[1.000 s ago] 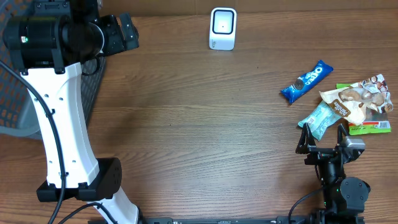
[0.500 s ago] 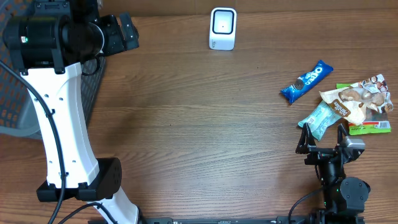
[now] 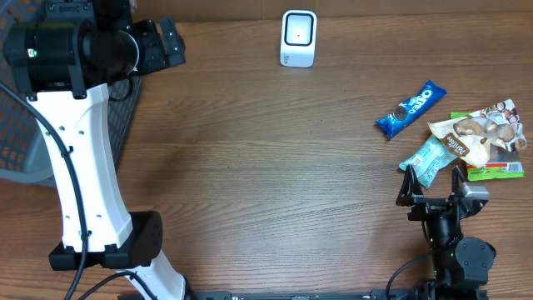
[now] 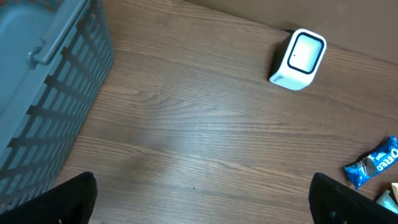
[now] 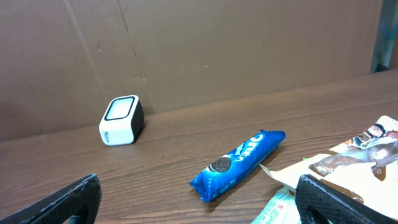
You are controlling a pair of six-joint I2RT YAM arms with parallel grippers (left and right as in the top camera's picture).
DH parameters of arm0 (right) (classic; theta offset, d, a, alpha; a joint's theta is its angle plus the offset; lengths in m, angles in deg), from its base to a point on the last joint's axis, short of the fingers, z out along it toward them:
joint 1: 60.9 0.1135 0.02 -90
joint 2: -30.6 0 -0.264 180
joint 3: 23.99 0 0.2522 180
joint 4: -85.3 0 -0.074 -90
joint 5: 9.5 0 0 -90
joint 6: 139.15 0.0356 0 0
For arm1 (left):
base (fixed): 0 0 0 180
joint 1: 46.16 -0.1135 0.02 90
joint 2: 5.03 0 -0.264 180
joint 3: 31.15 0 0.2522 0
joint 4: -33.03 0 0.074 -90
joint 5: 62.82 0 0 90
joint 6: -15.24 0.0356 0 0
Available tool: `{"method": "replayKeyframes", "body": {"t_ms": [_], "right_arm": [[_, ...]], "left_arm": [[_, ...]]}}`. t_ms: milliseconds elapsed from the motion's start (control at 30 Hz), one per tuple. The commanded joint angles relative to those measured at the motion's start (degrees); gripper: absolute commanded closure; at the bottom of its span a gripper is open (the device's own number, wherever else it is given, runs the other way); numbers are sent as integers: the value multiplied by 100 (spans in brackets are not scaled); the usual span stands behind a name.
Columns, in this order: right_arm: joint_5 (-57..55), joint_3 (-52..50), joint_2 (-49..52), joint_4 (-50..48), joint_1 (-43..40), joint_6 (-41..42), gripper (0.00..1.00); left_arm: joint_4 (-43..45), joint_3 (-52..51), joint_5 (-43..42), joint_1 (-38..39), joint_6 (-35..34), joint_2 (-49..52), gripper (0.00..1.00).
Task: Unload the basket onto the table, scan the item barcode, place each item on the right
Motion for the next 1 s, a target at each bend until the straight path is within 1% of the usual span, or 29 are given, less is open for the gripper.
{"method": "replayKeyframes", "body": {"t_ms": [0,200,967], "right_arm": [[-76,-61,-68,-35,55,-15,0],[-76,-61,-68,-35,55,-17,0],[-76,-61,-68,-35,55,-15,0]], "left_arm": [[4,72,-13,-149,-76,-28,0],[-210,74,-15,-223,-76,-361,0],[-208,-7,13,-216,-15,-2894,0]]}}
